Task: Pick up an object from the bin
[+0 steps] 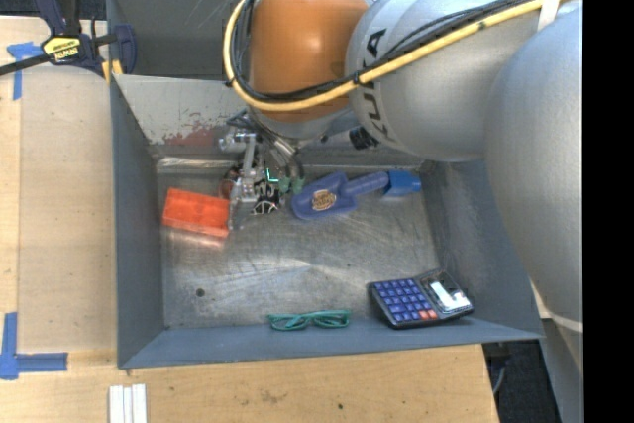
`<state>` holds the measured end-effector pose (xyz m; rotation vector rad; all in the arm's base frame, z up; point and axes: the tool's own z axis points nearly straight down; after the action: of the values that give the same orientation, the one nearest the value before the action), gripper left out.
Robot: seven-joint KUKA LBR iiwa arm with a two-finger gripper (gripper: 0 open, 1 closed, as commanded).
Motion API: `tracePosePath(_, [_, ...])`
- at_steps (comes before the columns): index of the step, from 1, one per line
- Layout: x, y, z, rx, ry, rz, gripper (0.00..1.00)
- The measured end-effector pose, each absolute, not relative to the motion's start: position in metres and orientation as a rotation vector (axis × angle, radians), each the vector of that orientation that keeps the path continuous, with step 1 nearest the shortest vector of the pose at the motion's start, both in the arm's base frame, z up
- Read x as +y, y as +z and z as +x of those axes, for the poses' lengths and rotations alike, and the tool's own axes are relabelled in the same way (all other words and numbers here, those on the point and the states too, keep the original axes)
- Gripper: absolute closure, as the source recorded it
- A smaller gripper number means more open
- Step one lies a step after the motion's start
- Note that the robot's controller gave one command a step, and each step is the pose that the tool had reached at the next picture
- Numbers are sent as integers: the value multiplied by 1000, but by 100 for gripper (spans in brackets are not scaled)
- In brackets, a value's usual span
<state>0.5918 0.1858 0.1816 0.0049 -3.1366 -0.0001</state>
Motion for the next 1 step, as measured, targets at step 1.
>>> tracePosePath(1, [185,186,594,-3145,-2,1,0])
